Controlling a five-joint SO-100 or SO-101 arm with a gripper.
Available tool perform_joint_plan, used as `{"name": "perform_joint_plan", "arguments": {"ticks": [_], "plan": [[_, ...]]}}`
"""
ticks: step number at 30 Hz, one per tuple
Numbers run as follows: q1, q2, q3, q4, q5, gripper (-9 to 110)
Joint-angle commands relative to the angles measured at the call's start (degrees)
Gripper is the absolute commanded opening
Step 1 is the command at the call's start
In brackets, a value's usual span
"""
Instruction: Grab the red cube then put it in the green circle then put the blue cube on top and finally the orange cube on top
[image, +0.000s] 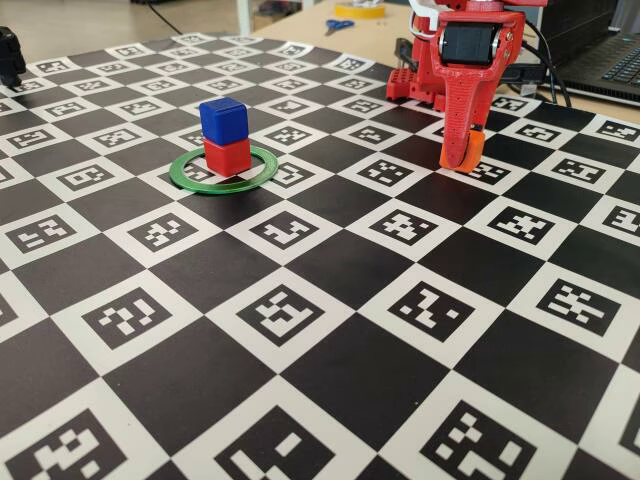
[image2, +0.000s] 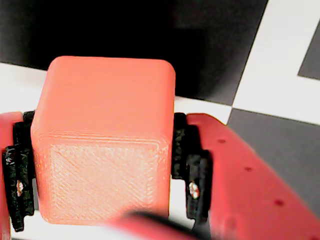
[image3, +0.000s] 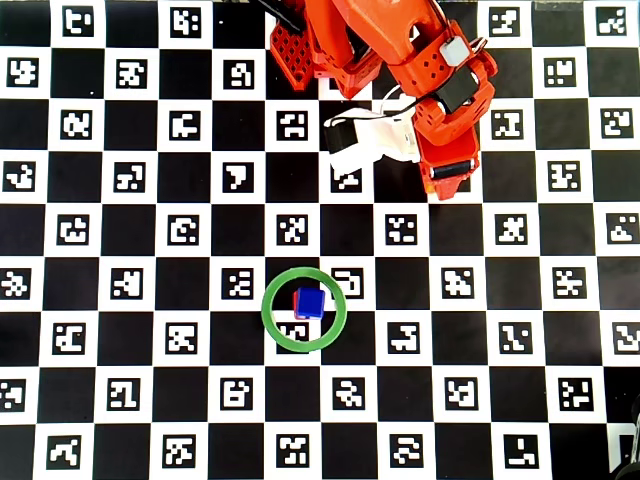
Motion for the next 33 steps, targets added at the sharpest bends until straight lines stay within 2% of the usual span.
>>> {"name": "perform_joint_plan", "arguments": {"ticks": [1, 8, 18, 33], "plan": [[0.62, 3.78, -7.65, 5.01, -0.09, 11], [5.36, 4.31, -17.14, 13.89, -3.78, 10], [16.87, 3.78, -31.82, 19.34, -9.93, 9], [32.70, -16.08, -64.25, 33.75, -19.07, 9]]}}
